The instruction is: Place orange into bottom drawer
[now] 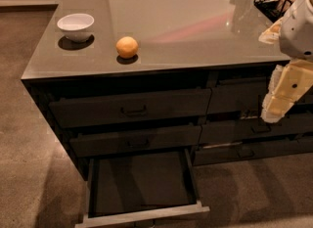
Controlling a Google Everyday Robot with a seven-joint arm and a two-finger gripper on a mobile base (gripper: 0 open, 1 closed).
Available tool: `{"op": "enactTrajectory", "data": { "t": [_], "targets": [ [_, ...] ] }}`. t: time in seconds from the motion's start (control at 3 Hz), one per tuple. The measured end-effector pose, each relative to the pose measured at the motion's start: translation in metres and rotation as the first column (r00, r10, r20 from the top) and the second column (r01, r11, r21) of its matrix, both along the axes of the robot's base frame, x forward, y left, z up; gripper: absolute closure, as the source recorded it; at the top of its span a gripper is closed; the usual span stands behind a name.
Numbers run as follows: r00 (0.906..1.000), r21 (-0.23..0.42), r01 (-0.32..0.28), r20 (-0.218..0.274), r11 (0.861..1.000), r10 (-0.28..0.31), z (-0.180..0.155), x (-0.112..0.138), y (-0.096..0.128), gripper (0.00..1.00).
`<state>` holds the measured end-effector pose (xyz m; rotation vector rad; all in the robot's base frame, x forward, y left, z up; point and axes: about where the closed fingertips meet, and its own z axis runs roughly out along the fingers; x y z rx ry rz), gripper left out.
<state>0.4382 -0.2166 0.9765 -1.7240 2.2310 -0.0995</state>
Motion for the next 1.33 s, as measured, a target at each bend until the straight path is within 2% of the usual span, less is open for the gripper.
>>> {"op": "enactTrajectory", "data": {
  "t": [0.33, 0.67, 1.0, 1.33],
  "targets": [
    [1.0, 0.0, 0.0, 0.0, 1.0, 0.0, 0.0, 0.0, 0.0, 0.0],
    [0.9993, 0.035, -0.003, 0.038, 0.999, 0.002, 0.001, 0.013, 0.007, 0.0],
    [0.995, 0.083, -0.041, 0.094, 0.996, 0.034, 0.006, 0.064, 0.029, 0.0],
    [0.9866, 0.167, -0.104, 0.142, 0.981, 0.08, 0.019, 0.13, 0.069, 0.0]
  ]
}}
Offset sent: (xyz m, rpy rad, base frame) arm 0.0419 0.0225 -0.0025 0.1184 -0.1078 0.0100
